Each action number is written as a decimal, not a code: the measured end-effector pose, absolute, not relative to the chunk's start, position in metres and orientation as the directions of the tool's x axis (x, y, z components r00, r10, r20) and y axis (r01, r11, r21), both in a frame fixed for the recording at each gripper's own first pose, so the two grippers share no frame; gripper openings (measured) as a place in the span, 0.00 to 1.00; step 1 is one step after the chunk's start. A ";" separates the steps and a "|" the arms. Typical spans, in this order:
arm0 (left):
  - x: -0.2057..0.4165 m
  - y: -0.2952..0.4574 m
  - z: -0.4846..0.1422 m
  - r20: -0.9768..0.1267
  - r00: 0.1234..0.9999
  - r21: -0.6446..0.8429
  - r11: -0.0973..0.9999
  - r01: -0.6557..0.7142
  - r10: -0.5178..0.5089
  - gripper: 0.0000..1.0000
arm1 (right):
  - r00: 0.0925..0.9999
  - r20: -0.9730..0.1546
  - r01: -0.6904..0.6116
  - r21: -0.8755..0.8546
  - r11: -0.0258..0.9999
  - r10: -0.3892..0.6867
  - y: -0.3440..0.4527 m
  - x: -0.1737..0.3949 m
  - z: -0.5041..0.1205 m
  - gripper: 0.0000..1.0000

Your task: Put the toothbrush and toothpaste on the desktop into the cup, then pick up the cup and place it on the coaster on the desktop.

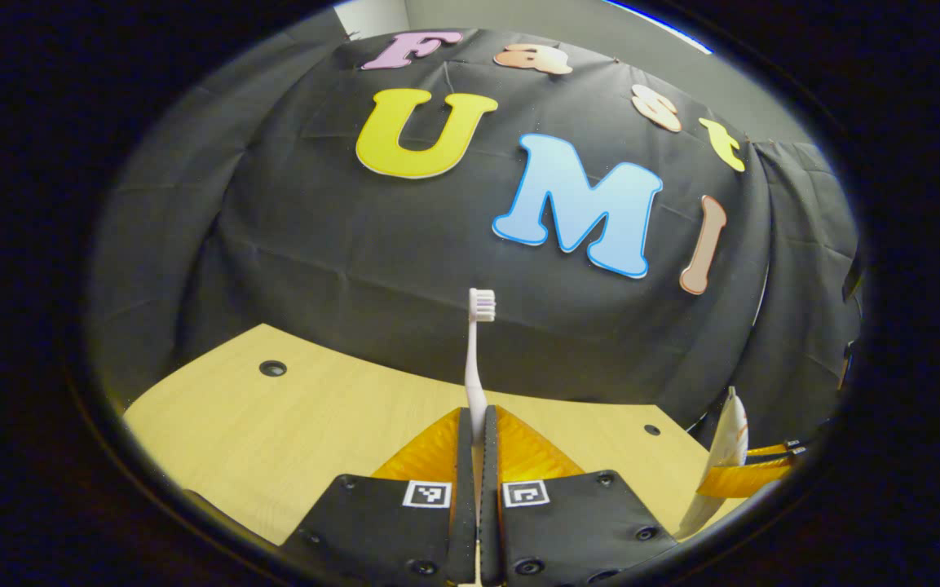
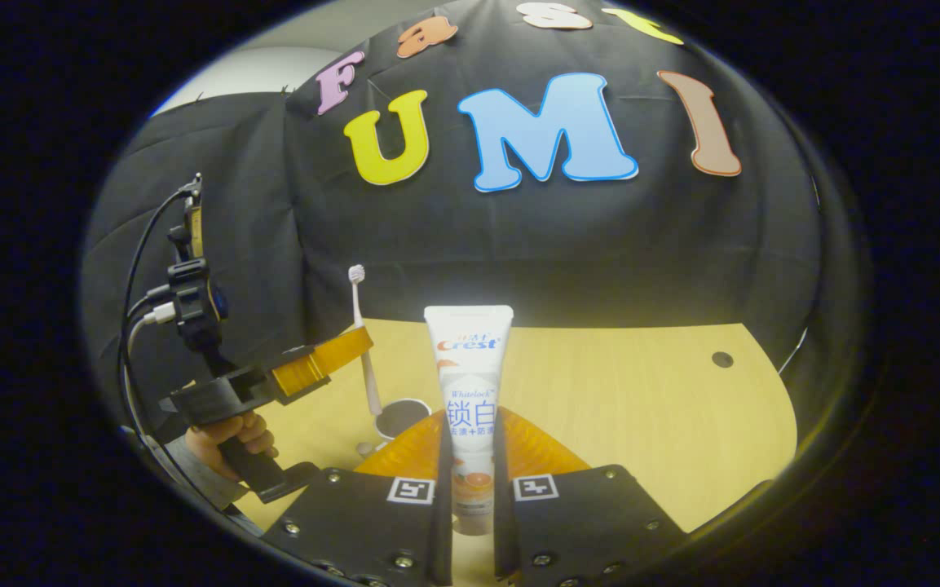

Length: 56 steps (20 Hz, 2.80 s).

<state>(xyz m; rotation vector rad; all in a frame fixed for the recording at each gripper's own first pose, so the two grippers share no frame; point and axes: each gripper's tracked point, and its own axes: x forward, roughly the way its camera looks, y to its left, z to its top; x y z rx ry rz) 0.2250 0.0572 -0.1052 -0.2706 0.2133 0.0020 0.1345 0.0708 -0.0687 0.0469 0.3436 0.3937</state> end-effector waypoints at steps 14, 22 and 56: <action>0.236 0.052 -0.174 -0.357 0.932 -0.263 0.964 -0.037 -0.061 0.14 | 0.852 -0.321 -0.399 0.115 0.910 0.414 0.078 0.141 -0.071 0.20; 0.200 0.063 -0.165 -0.380 0.924 -0.263 0.963 -0.065 -0.041 0.62 | 0.822 -0.305 -0.471 0.113 0.875 0.482 0.119 0.151 -0.068 0.23; 0.061 0.074 -0.169 -0.484 0.875 -0.241 0.955 -0.171 0.035 0.97 | 0.772 -0.249 -0.574 0.122 0.810 0.585 0.229 0.210 -0.101 0.55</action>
